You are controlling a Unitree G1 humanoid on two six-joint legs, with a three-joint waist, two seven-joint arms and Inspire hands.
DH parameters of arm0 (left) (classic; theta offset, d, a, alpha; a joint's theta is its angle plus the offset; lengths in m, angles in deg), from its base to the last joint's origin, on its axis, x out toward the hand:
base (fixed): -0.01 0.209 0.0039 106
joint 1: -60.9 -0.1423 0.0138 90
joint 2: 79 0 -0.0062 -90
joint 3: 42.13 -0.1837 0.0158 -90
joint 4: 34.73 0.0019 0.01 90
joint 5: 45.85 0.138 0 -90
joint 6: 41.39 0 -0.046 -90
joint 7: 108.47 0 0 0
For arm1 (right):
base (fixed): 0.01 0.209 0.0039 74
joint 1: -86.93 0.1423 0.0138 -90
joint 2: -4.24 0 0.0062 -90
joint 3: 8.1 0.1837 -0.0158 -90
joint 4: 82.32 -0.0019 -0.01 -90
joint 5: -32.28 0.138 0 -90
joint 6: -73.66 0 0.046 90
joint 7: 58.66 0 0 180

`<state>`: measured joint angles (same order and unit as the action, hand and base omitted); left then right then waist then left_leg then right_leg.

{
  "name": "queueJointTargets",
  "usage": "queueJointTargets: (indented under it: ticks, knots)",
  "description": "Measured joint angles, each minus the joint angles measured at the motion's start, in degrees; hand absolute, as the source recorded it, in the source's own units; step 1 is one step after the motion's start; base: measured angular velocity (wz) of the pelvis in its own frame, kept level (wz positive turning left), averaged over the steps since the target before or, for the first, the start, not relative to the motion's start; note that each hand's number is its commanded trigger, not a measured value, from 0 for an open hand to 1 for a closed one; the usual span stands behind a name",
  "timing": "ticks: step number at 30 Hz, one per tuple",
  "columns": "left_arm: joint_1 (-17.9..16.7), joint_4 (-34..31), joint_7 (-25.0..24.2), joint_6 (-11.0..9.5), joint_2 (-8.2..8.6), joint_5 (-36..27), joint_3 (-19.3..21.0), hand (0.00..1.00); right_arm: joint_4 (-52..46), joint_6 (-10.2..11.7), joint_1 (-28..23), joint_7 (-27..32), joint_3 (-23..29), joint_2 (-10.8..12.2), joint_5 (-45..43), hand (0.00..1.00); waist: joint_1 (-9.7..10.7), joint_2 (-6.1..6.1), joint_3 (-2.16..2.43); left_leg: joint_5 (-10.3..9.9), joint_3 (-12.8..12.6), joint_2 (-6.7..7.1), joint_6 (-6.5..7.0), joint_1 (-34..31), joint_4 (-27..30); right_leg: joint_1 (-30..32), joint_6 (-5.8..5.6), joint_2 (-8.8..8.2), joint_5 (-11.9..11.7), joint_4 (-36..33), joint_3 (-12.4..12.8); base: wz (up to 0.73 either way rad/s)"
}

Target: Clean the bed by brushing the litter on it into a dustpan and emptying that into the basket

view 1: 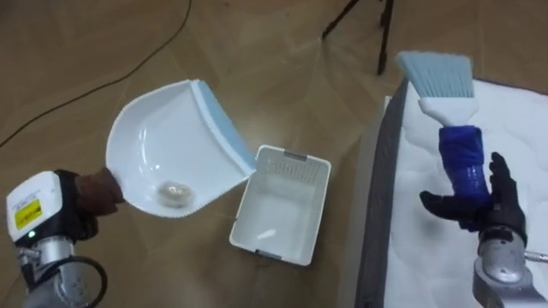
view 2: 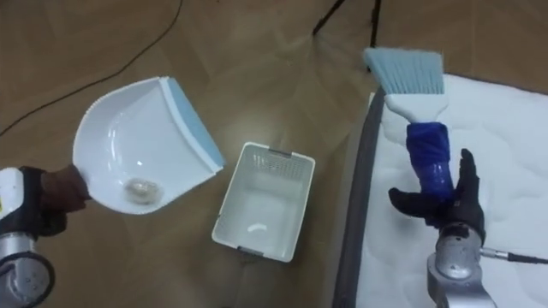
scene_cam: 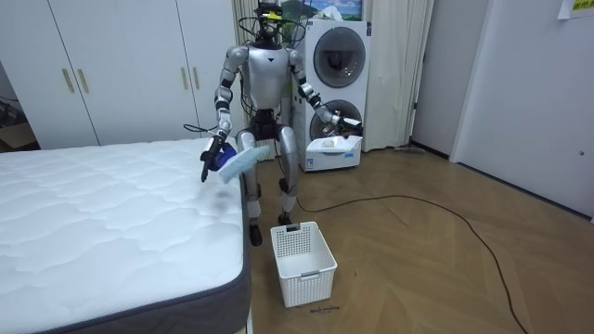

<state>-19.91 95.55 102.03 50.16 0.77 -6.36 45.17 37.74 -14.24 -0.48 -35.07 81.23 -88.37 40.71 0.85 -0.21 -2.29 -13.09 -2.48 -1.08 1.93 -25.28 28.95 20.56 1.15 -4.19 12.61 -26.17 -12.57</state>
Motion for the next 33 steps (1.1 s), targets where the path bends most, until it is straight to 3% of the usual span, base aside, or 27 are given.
queueJointTargets:
  ticks: [2,6,16,18,19,21,22,24,26,29,33]
  knots:
    - [2.68,1.46,-0.46,-0.58,-1.97,0.6,-1.45,1.0,1.47,0.63,1.15,-0.56,-0.64,0.05,-1.17,0.0,1.04,-0.78,-0.33,0.28,-0.23,0.39,0.32,-0.6,-0.09,0.97,-0.1,-0.52,-0.02,-0.61,0.03,-0.04]
    - [6.72,3.08,-1.53,-0.63,-4.85,4.25,-4.05,1.0,4.23,1.49,2.22,-0.73,-1.08,0.02,-4.45,0.0,1.94,-2.28,-0.22,0.6,-1.7,0.9,0.89,-2.75,-0.33,4.45,-0.53,-1.36,0.0,-2.09,1.19,-0.12]
    - [10.73,7.13,-5.34,1.05,-6.76,9.07,-13.26,1.0,9.07,1.65,4.09,-0.59,-4.61,-0.08,-5.36,0.0,4.6,-4.27,-0.56,0.97,-4.68,0.86,1.53,-6.56,-0.17,10.22,-0.54,-2.78,0.02,-4.77,0.81,-0.08]
    - [11.21,7.19,-6.66,1.06,-7.1,10.89,-13.71,1.0,9.22,1.65,4.08,-0.53,-4.61,-0.19,-6.79,0.0,6.06,-6.05,-0.77,1.14,-5.22,0.83,1.83,-7.66,0.54,11.01,-0.54,-3.25,0.02,-5.12,0.04,0.09]
    - [11.28,7.11,-6.68,1.05,-7.52,11.28,-14.32,1.0,9.19,1.7,4.14,-0.53,-4.81,-0.19,-6.99,0.0,6.29,-6.21,-0.78,1.2,-5.7,0.84,1.94,-7.74,0.54,11.58,-0.6,-3.52,0.08,-5.81,0.11,0.0]
    - [11.35,7.04,-7.01,1.04,-9.3,12.01,-16.47,1.0,9.09,3.01,4.51,-0.51,-4.94,-0.25,-7.81,0.0,6.94,-7.05,-0.79,1.24,-8.07,0.85,2.27,-7.81,0.63,13.06,-0.82,-4.28,0.48,-8.0,0.97,-0.11]
    - [11.4,7.04,-7.08,1.06,-9.62,12.23,-16.99,1.0,8.96,3.32,4.53,-0.48,-4.93,-0.36,-8.03,0.0,7.11,-7.33,-0.82,1.22,-8.58,0.86,2.31,-7.82,0.69,13.3,-0.94,-4.5,0.69,-8.38,1.08,-0.07]
    - [11.66,7.07,-7.77,1.22,-10.16,12.58,-18.27,1.0,8.15,3.92,4.88,-0.44,-4.87,-1.5,-8.74,0.0,8.27,-9.26,-1.08,1.06,-9.29,1.29,2.89,-8.02,1.01,14.04,-1.12,-5.3,1.37,-10.01,1.42,0.03]
    - [11.79,7.05,-8.53,1.65,-10.65,12.56,-19.69,1.0,7.77,4.73,4.58,-0.47,-4.87,-2.3,-9.68,0.0,9.42,-10.29,-1.06,1.1,-9.95,2.07,3.16,-7.89,0.72,14.84,-1.23,-6.15,2.32,-11.52,2.31,0.03]
    - [12.16,7.13,-9.42,1.8,-11.53,12.65,-20.8,1.0,7.36,6.41,4.6,-0.49,-4.93,-2.4,-11.72,0.0,10.39,-10.68,-1.0,1.1,-11.93,2.94,3.39,-7.23,0.67,16.53,-1.24,-7.24,3.56,-14.45,4.58,-0.14]
    - [12.36,7.4,-10.05,1.78,-12.44,12.63,-22.36,1.0,7.2,8.26,3.6,-0.37,-5.13,-2.61,-11.78,0.0,11.75,-11.07,-0.94,1.04,-13.06,2.98,3.19,-6.13,0.6,16.62,-0.72,-7.66,4.59,-15.79,5.09,-0.09]
